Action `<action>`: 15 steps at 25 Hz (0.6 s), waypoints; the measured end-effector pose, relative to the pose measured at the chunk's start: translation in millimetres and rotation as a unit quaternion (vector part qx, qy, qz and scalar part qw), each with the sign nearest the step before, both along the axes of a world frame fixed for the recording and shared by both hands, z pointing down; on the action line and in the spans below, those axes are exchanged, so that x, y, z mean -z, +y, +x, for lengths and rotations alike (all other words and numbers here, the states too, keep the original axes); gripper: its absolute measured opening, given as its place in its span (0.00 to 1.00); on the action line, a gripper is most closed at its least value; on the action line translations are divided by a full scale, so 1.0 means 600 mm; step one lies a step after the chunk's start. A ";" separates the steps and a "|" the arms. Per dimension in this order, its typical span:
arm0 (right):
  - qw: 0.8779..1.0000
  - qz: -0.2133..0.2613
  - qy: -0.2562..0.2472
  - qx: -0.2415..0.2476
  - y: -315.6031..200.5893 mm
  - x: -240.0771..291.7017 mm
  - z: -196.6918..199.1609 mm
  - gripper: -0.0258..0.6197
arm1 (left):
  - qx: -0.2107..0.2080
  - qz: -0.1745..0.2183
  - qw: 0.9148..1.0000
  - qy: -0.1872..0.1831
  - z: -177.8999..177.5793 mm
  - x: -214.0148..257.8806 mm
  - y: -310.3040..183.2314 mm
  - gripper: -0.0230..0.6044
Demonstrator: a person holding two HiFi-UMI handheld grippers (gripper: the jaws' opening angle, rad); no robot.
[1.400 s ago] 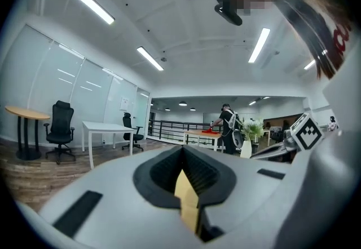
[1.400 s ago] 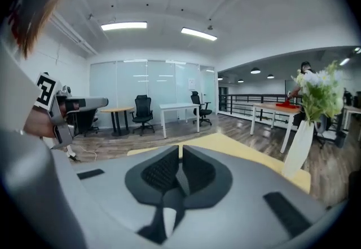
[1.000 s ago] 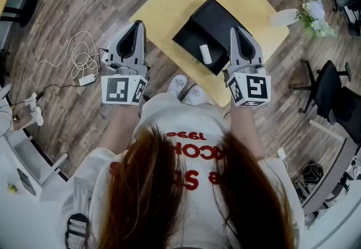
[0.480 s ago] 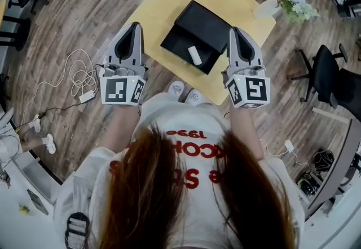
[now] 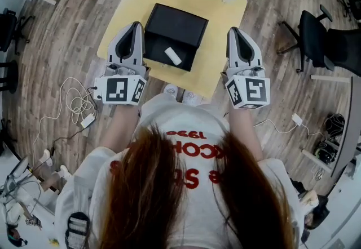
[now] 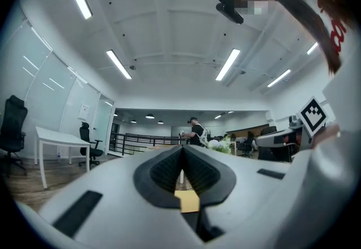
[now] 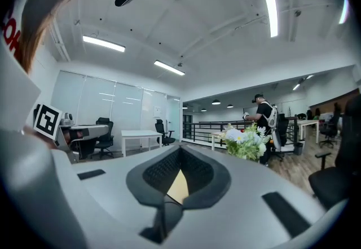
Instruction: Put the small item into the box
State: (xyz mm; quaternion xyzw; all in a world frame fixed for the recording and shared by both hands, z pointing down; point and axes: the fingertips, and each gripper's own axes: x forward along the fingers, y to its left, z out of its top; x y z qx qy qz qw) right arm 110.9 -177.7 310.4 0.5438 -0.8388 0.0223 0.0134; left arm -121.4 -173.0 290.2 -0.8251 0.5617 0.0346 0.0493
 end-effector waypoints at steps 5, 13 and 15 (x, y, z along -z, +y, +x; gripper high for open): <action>0.999 0.000 -0.003 -0.040 0.014 -0.001 0.051 0.05 | -0.036 -0.002 0.999 0.002 0.048 -0.003 -0.015 0.05; 0.998 0.004 -0.004 -0.062 0.029 0.003 0.079 0.05 | -0.059 -0.003 0.998 0.000 0.080 -0.005 -0.015 0.05; 0.998 0.004 -0.005 -0.062 0.029 0.003 0.079 0.05 | -0.059 -0.003 0.998 0.000 0.080 -0.006 -0.015 0.05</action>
